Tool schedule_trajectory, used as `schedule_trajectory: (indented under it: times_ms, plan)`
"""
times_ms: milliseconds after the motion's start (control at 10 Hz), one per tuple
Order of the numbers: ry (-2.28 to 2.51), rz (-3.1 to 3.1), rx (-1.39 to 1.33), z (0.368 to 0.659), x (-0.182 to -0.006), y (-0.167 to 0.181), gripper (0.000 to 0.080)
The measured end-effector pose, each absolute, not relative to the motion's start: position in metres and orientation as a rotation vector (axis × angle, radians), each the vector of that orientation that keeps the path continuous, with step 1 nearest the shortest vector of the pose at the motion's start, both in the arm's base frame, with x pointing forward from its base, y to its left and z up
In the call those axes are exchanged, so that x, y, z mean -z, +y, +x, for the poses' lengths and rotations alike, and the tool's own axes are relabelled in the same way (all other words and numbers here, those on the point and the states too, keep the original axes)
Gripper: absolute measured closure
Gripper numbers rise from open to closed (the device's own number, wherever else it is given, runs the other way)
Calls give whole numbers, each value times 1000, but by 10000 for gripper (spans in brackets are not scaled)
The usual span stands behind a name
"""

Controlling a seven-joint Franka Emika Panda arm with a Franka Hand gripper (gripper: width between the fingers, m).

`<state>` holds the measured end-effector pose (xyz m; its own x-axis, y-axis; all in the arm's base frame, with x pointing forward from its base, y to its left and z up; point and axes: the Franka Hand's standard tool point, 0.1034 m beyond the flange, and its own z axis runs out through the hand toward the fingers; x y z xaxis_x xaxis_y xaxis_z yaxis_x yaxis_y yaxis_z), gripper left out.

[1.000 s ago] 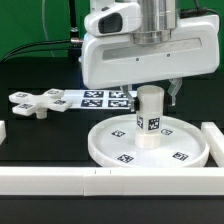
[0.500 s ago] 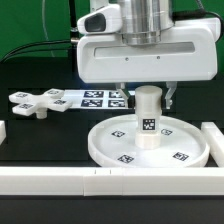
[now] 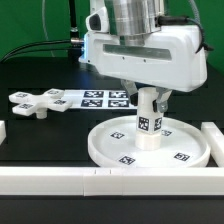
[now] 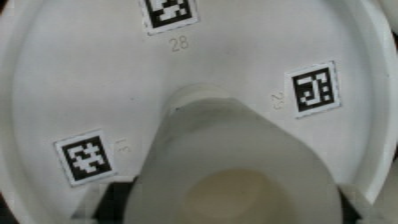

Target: Assemble round table

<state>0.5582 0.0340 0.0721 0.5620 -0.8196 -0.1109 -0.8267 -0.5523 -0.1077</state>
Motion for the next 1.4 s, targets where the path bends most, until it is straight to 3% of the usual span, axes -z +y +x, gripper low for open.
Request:
schedule_trajectory:
  times_ms: [500,700,1100,1200,1300,1400]
  plan:
    - [1734,-2427,-109,558,-72,35,390]
    - [2112,-2028,-110,553,-70,32,390]
    - [2327,-1717,-148,553,-70,33,390]
    - [2306,-1747,-153,552,-70,34,286]
    - [2257,-1817,-181,554,-72,37,286]
    - [2239,-1836,-173,554,-71,36,181]
